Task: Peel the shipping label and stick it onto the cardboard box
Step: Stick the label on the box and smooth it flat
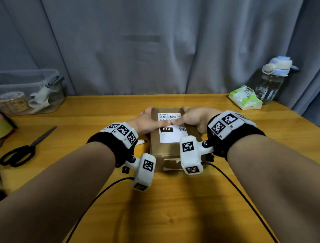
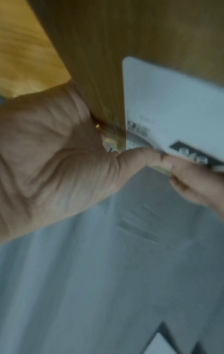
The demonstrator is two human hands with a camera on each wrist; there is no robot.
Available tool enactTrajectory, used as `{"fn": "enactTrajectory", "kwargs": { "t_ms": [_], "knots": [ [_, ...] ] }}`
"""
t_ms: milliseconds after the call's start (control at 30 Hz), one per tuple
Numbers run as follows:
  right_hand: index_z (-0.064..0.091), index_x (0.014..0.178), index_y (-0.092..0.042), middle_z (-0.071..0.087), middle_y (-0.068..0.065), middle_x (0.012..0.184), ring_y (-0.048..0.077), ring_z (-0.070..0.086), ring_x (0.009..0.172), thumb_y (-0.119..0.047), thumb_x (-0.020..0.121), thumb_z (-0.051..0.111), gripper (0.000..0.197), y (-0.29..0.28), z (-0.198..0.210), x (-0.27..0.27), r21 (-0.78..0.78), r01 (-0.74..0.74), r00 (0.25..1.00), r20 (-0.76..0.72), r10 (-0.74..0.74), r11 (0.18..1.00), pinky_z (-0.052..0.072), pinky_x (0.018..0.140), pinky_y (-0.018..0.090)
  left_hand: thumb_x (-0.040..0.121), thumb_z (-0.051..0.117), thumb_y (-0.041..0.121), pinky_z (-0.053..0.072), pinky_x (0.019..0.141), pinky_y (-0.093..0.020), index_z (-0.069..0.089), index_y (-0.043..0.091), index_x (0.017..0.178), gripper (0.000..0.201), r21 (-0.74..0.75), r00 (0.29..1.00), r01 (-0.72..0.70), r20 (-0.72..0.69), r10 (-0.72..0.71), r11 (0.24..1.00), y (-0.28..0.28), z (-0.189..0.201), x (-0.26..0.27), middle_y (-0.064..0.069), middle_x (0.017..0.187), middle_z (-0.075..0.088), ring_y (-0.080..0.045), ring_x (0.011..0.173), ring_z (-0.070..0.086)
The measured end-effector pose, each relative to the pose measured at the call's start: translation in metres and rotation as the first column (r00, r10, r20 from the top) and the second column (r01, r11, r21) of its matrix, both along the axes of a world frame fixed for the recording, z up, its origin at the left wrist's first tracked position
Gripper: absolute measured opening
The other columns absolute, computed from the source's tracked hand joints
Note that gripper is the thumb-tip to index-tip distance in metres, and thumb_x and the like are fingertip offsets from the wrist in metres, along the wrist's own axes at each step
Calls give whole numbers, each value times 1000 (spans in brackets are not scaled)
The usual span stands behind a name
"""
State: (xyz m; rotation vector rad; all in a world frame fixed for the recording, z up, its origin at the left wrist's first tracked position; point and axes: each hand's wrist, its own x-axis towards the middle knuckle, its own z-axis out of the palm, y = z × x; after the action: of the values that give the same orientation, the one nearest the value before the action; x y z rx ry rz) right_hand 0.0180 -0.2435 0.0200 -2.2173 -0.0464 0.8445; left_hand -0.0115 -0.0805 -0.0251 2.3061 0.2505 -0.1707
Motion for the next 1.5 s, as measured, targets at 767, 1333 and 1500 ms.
{"fn": "enactTrajectory", "kwargs": {
  "t_ms": [767,1333,1500],
  "knots": [
    [8,151,-11,13,13,159,27,11,148,-25,100,35,59,-2,-10,9,-292,-140,877,407,255,946,14,118,36,100,26,30,-3,120,-39,16,17,150,53,418,947,197,154,-283,887,-16,8,-18,0,161,7,-18,149,1],
    [16,149,-33,1,-7,161,28,-2,149,-48,98,11,53,-5,-3,-19,-639,-284,739,329,588,715,-8,112,66,100,16,41,0,120,-47,20,21,149,53,654,954,262,-63,-293,710,-16,35,-29,1,159,17,-18,149,7],
    [38,141,-12,35,11,152,31,30,141,-29,102,22,46,12,-21,-17,-475,-319,727,433,533,820,19,118,48,100,27,37,9,121,-43,18,19,150,54,514,936,310,-18,-351,800,-12,17,-28,0,160,16,-18,148,11]
  ]
}}
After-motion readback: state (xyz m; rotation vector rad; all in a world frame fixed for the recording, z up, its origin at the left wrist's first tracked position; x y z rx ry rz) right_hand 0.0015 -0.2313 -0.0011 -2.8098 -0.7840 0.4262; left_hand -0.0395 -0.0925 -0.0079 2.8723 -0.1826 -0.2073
